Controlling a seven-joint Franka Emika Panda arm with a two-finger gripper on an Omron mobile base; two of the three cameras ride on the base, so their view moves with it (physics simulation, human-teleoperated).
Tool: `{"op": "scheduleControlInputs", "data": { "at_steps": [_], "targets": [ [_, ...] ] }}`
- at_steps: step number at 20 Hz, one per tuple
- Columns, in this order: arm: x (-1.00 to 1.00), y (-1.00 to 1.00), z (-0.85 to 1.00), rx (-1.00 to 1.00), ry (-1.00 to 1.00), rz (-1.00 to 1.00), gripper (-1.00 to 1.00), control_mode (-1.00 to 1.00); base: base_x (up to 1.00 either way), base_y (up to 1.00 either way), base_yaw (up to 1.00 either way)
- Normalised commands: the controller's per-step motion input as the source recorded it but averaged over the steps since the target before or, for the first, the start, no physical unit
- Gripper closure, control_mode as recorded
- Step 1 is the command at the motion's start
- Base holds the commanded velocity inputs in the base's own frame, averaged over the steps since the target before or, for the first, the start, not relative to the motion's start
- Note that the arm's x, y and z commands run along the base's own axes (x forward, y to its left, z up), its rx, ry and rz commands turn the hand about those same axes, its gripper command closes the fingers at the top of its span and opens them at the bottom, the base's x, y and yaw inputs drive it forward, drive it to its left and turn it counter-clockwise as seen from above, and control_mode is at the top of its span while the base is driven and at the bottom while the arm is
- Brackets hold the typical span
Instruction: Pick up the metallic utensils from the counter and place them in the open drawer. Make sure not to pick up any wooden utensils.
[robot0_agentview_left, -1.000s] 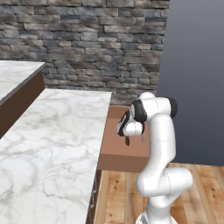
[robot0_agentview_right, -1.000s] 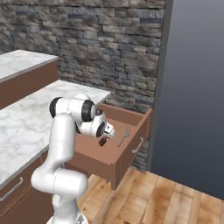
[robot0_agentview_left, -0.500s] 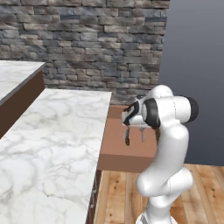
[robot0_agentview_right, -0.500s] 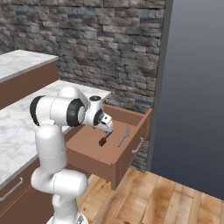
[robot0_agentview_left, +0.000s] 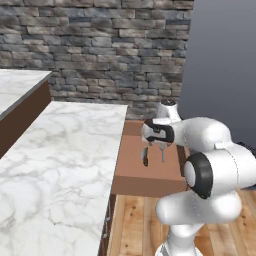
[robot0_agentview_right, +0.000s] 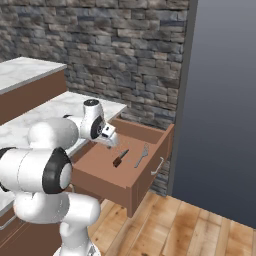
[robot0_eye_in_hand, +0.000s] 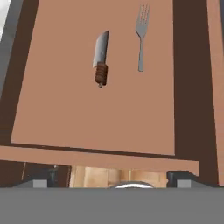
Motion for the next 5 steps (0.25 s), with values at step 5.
{"op": "scheduleControlInputs", "data": {
  "at_steps": [5],
  "targets": [
    [-0.97, 0.54, 0.97, -0.11, 0.0, 0.06, -1.0, -1.0, 0.0, 0.0, 0.0]
  ]
}}
